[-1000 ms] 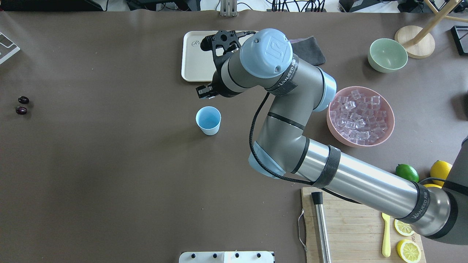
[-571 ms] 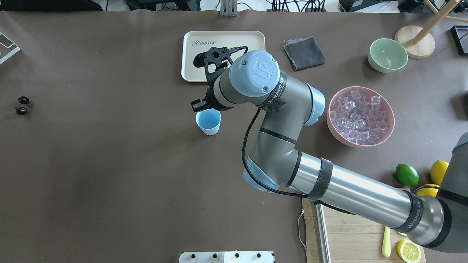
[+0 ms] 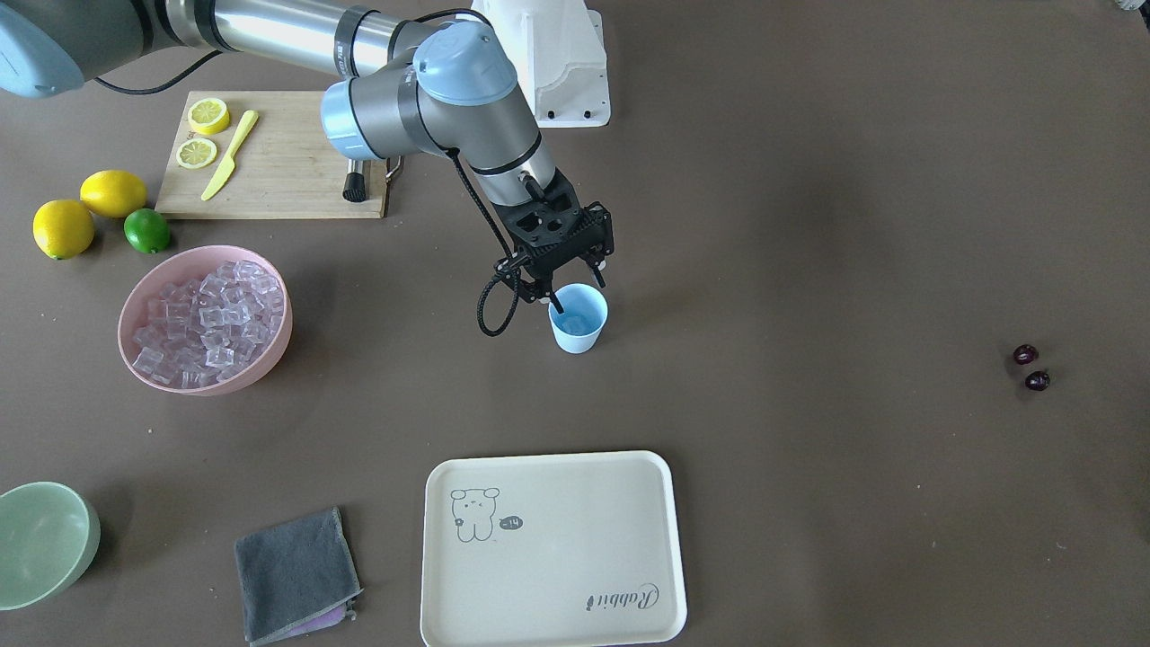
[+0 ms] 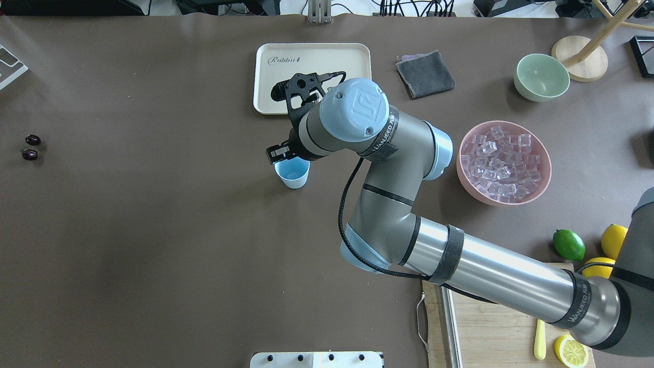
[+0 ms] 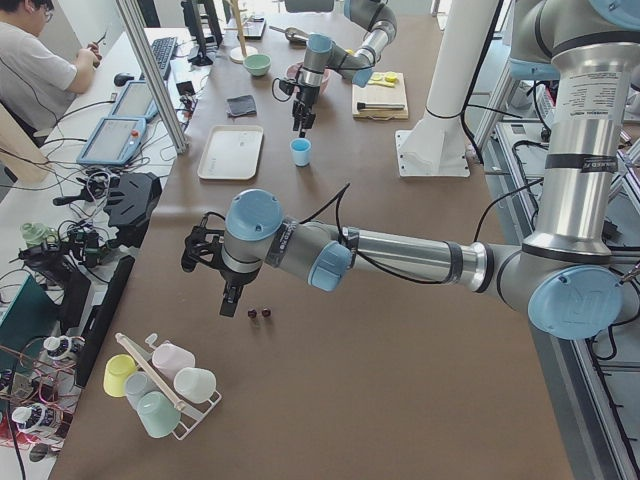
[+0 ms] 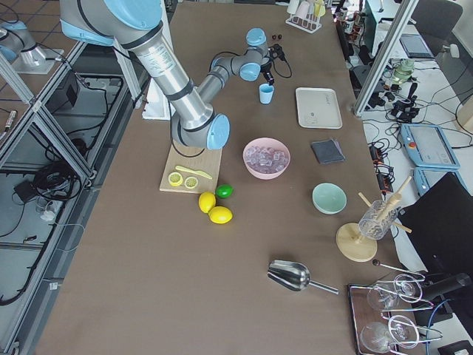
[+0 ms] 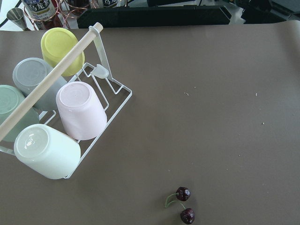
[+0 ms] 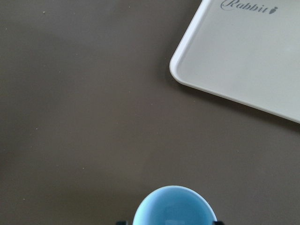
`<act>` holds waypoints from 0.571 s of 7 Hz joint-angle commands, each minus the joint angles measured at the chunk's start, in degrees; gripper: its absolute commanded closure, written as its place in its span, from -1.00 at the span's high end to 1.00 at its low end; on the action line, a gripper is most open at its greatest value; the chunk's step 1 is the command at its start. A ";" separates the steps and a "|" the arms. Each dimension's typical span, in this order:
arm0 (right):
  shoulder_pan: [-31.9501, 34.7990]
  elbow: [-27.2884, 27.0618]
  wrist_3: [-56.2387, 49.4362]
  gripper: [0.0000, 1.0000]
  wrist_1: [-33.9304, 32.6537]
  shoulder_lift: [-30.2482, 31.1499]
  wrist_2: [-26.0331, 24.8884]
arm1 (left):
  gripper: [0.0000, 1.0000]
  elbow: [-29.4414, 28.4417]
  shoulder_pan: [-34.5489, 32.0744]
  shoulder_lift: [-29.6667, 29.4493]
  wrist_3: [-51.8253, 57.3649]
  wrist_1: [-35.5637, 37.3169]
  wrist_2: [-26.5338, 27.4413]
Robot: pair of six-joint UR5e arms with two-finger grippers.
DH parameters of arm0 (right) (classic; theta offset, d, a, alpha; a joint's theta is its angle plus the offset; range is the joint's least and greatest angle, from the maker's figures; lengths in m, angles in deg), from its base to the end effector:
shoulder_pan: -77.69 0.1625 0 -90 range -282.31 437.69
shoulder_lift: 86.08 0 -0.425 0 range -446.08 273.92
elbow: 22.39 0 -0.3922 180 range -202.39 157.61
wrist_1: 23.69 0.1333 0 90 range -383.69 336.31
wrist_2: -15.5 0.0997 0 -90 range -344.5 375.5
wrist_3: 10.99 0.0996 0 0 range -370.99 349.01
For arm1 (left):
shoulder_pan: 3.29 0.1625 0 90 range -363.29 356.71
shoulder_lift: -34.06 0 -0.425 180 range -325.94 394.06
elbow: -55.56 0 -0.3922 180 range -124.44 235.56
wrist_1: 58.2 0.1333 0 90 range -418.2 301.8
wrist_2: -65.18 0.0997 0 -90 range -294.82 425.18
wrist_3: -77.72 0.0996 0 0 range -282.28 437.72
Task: Put ice and cherries in cup
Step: 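Open the right gripper to drop the ice cube into the cup, then move the right gripper back over the pink bowl of ice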
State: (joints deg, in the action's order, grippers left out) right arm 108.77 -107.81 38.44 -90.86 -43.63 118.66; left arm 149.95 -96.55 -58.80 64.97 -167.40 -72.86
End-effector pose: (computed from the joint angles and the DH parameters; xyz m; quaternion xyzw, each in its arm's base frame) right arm -0.5680 -0.4715 0.1308 0.2378 -0.4938 -0.1310 0.8261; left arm -0.0892 -0.5250 0.5527 0.1755 0.4122 -0.0316 0.8935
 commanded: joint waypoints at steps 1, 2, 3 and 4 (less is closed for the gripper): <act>2.22 -0.80 0.14 1.00 -0.15 0.00 1.67 | 0.96 0.09 -0.08 1.36 -0.08 -2.24 -0.04; 3.89 -1.67 0.23 1.00 -0.23 0.52 4.99 | 0.96 0.09 0.01 1.45 0.01 -2.25 -0.04; 6.25 -2.29 2.06 1.00 -0.32 1.39 7.98 | 0.96 0.18 -0.08 1.45 0.01 -2.42 -0.04; 9.76 -2.30 2.94 0.92 -0.84 2.71 10.27 | 0.96 0.18 -0.08 1.97 -0.08 -3.90 -0.04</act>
State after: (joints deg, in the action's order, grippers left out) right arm 114.83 -109.79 40.10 -91.26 -42.27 125.80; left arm 150.10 -96.61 -57.27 64.95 -170.07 -72.89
